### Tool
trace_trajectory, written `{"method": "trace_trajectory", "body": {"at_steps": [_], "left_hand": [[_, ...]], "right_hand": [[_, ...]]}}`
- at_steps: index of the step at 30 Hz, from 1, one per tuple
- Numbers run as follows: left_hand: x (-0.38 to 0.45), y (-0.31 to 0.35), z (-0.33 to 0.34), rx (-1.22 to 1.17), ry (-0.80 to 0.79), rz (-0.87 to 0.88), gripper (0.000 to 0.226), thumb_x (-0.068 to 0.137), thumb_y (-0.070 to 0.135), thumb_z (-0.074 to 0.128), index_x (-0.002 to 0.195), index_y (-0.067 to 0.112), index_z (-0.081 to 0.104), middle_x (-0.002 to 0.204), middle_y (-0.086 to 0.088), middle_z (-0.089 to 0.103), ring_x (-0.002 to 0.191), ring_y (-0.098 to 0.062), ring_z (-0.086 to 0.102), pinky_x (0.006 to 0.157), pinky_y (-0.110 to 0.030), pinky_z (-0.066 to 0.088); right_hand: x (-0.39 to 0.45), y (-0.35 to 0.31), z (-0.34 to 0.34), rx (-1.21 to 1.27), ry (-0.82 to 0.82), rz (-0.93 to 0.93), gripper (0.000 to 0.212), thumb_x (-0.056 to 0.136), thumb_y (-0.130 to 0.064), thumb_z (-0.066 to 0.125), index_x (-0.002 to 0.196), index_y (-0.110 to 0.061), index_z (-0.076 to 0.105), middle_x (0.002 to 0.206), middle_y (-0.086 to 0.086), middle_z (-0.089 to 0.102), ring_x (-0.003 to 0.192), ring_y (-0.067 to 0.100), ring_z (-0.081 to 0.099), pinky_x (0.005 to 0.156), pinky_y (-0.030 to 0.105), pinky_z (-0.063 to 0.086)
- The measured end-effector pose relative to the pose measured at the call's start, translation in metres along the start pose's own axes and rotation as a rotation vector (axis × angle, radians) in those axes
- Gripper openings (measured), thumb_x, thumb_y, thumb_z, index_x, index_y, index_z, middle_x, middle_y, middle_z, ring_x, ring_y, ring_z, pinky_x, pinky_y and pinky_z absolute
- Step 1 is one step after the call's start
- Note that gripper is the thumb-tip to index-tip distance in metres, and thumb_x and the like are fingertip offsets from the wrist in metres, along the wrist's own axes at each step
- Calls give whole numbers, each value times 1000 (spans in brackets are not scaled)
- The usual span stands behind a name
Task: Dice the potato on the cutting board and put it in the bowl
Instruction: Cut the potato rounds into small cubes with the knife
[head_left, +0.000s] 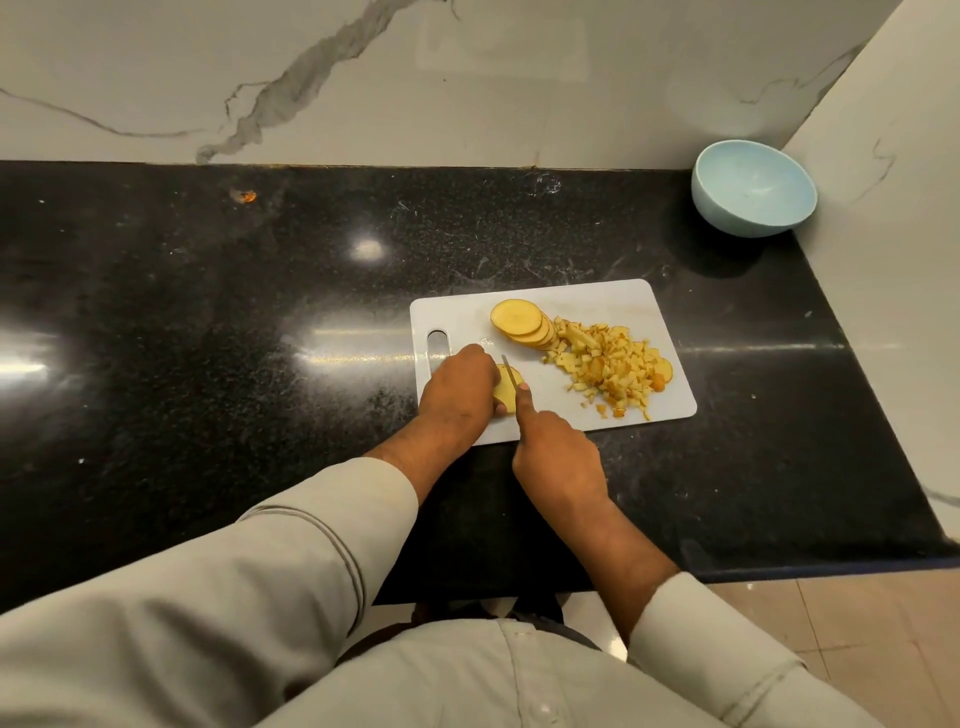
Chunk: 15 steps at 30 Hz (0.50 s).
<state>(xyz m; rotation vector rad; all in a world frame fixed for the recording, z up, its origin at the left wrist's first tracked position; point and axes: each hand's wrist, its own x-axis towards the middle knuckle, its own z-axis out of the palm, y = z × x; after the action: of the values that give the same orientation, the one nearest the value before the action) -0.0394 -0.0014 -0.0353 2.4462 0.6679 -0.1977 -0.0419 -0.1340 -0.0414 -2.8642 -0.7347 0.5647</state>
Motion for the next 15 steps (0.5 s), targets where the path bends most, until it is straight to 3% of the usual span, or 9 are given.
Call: {"method": "trace_trajectory", "body": {"at_steps": [9,15], "left_hand": [[1,-1,-2,25,18,26,41,79,14,71,63,21,35,71,1,44,72,-22,46,62,-31,37],[3,0,-3,33,2,26,25,79,12,68,75,14,44,77,-5,51,76,-26,52,63,-31,39]], "right_hand": [[25,-9,2,-5,28,-14,65,95,-14,35,154,-21,9,106,10,57,92,30,60,66,36,36],[25,-9,5,-10,52,-20,65,95,-13,36,154,-22,9,104,9,57,90,30,60,64,36,37]]}}
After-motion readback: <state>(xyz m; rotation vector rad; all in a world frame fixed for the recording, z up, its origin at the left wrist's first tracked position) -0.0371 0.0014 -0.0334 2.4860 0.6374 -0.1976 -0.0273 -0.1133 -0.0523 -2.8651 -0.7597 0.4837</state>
